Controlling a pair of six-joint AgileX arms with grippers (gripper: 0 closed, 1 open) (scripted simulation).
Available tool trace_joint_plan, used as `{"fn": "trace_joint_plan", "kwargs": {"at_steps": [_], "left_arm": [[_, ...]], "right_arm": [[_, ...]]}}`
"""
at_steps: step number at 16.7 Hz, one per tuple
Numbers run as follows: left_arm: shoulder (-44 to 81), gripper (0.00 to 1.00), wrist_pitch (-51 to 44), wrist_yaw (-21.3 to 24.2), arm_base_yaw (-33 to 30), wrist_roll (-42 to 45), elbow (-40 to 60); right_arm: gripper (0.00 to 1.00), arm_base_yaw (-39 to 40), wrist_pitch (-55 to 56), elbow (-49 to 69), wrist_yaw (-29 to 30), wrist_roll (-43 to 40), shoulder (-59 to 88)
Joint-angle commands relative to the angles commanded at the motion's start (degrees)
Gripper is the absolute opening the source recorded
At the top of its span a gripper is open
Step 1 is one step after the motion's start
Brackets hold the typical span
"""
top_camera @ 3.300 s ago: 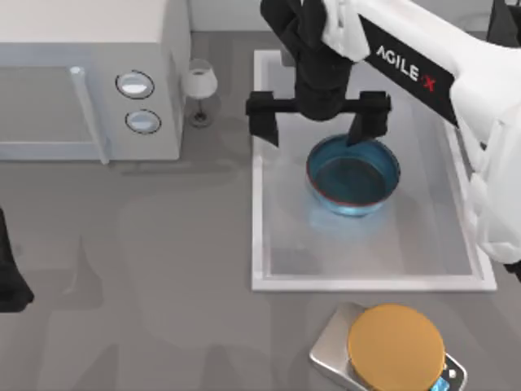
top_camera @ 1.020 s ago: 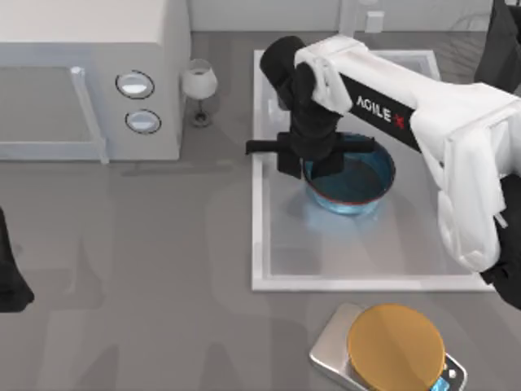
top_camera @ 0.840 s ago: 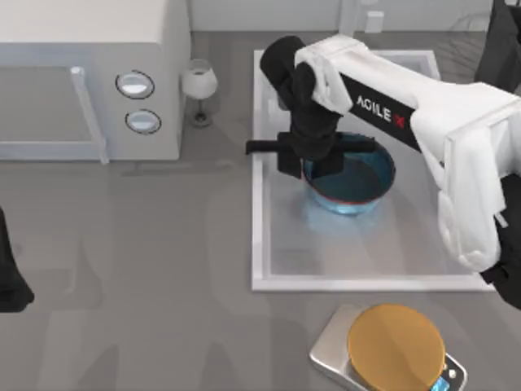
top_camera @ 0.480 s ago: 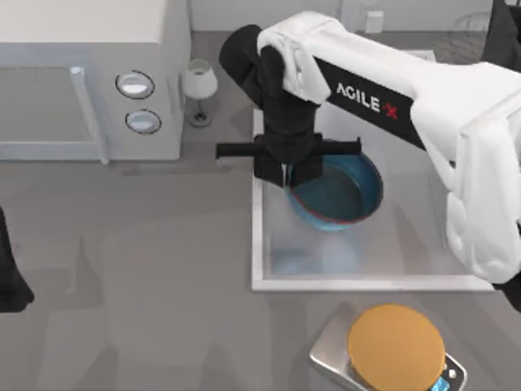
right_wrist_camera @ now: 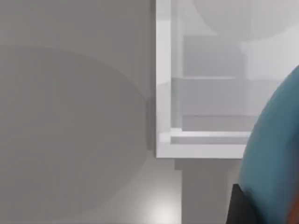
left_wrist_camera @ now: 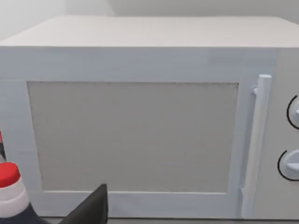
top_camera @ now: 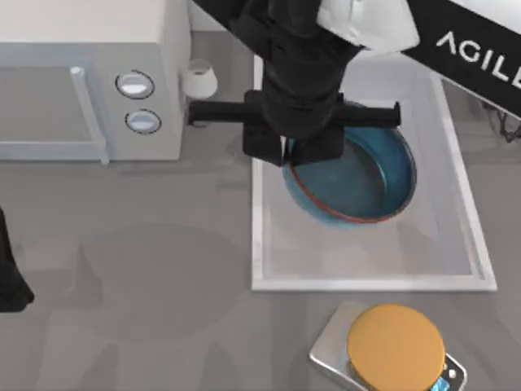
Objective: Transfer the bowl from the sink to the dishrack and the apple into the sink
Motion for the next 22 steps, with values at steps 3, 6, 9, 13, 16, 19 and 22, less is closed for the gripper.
{"fn": "trace_joint_plan", "kwargs": {"at_steps": [3,6,9,13,16,19,22], "left_arm": [[0.0,1.0,0.0,0.0,0.0,0.0,0.0],[0.0,1.0,0.0,0.0,0.0,0.0,0.0],[0.0,1.0,0.0,0.0,0.0,0.0,0.0],[0.0,1.0,0.0,0.0,0.0,0.0,0.0],[0.0,1.0,0.0,0.0,0.0,0.0,0.0],[0.0,1.0,0.0,0.0,0.0,0.0,0.0],[0.0,1.0,0.0,0.0,0.0,0.0,0.0]], "right_arm": [[0.0,4.96,-5.43,-6.57,0.44,4.91,-11.47],[0.0,9.26,-10.05,-11.57,0.94,9.07,-17.74],[0.0,10.35,-11.17,-12.71,1.15,10.1,-18.91],[0.0,10.05,-11.03,-12.55,1.05,10.01,-18.8],[0.0,6.75,-8.01,-14.24,-0.96,6.9,-20.22],[0.0,-0.94,-0.01,-17.33,-4.86,0.78,-22.72],[0.0,-12.4,12.93,-21.07,-9.17,-6.71,-25.79]]}}
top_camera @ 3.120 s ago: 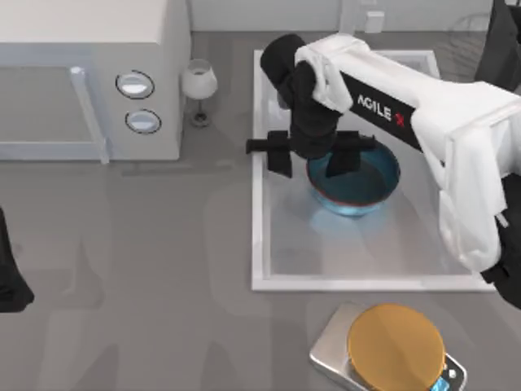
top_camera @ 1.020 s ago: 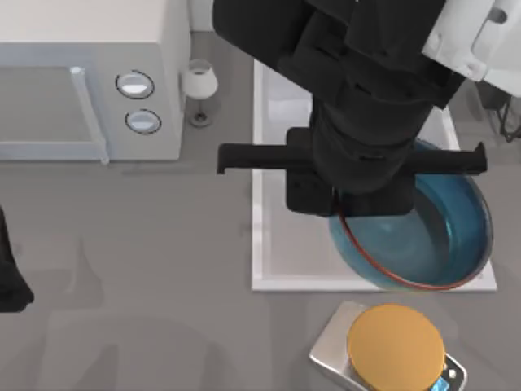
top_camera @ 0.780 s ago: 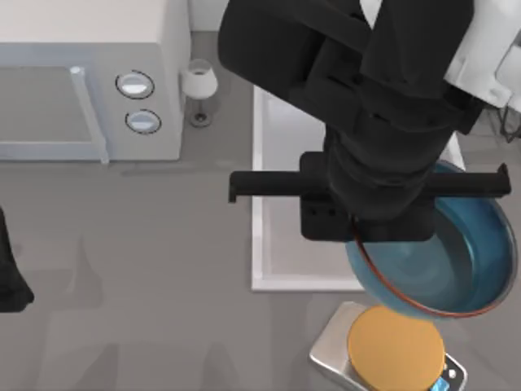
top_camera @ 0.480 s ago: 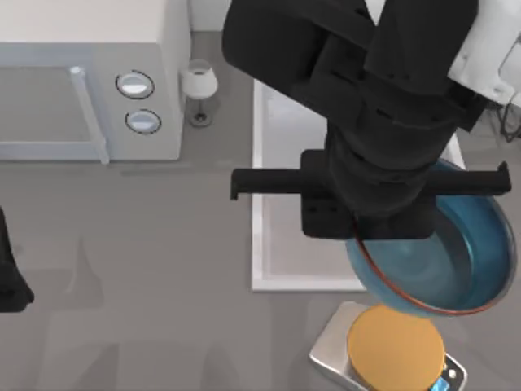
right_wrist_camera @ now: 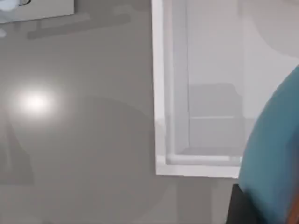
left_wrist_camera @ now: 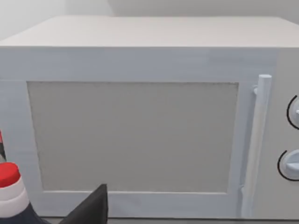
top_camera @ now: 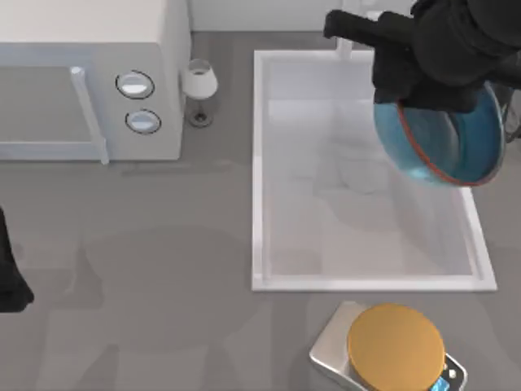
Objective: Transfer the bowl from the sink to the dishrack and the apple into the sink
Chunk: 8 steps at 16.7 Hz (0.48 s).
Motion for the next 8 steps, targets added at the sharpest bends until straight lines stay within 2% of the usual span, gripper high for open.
{"fn": "trace_joint_plan", "kwargs": {"at_steps": [8], "left_arm": [[0.0,1.0,0.0,0.0,0.0,0.0,0.0]], "right_arm": [[0.0,-36.77,43.28,-12.28,-12.17,-22.66,-9.81]]}}
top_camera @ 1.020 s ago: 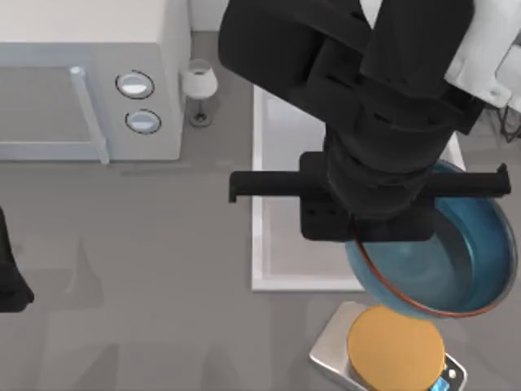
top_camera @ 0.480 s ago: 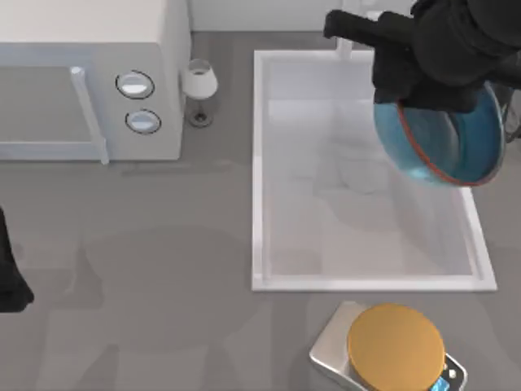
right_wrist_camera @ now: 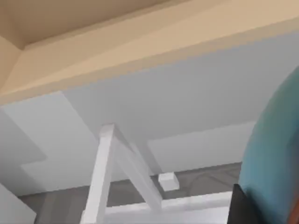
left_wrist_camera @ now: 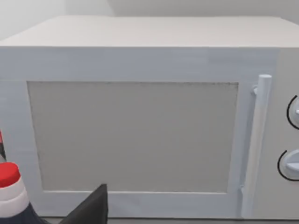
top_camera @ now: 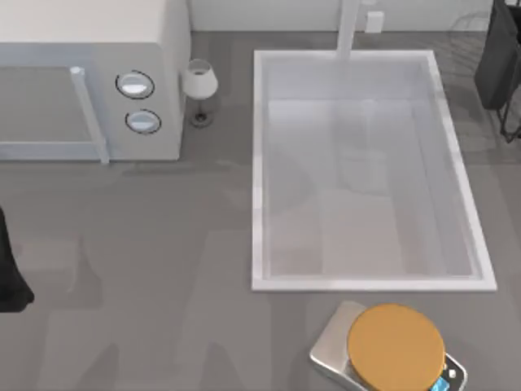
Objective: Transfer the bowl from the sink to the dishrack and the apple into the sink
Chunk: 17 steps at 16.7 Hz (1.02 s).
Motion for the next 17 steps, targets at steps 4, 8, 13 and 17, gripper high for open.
{"fn": "trace_joint_plan", "kwargs": {"at_steps": [4,8,13,17], "left_arm": [[0.0,1.0,0.0,0.0,0.0,0.0,0.0],[0.0,1.0,0.0,0.0,0.0,0.0,0.0],[0.0,1.0,0.0,0.0,0.0,0.0,0.0],[0.0,1.0,0.0,0.0,0.0,0.0,0.0]], "right_arm": [[0.0,-14.62,15.78,-6.74,-6.23,-10.66,-5.58],[0.0,-20.9,22.25,-10.79,-9.97,-16.49,-9.0],[0.0,-20.84,22.25,-10.72,-9.84,-16.53,-8.83],[0.0,-20.17,26.03,-12.93,-9.12,-16.52,-5.14]]}}
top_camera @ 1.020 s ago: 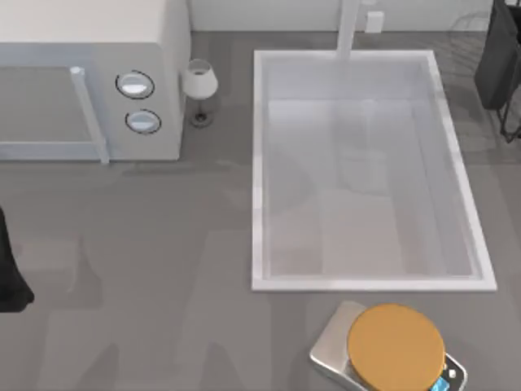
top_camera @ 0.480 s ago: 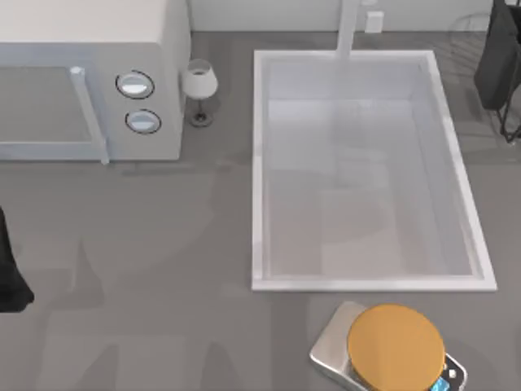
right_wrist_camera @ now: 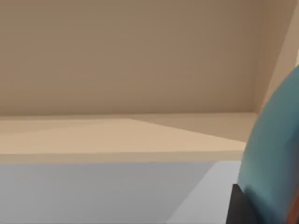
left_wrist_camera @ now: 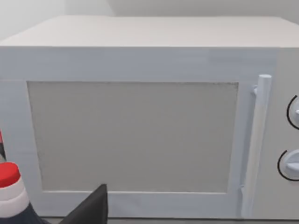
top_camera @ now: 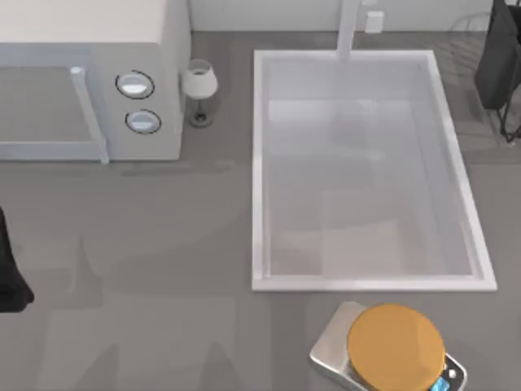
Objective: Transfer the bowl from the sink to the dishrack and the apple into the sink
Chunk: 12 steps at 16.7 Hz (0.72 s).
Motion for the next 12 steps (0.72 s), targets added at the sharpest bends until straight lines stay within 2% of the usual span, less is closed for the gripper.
{"fn": "trace_joint_plan", "kwargs": {"at_steps": [3,9,12], "left_arm": [[0.0,1.0,0.0,0.0,0.0,0.0,0.0],[0.0,1.0,0.0,0.0,0.0,0.0,0.0],[0.0,1.0,0.0,0.0,0.0,0.0,0.0]], "right_arm": [[0.0,1.1,8.86,-3.33,1.18,-0.02,5.55],[0.0,3.39,33.25,-11.19,3.65,-0.1,16.77],[0.0,4.81,41.34,-15.5,5.13,-0.12,21.62]]}}
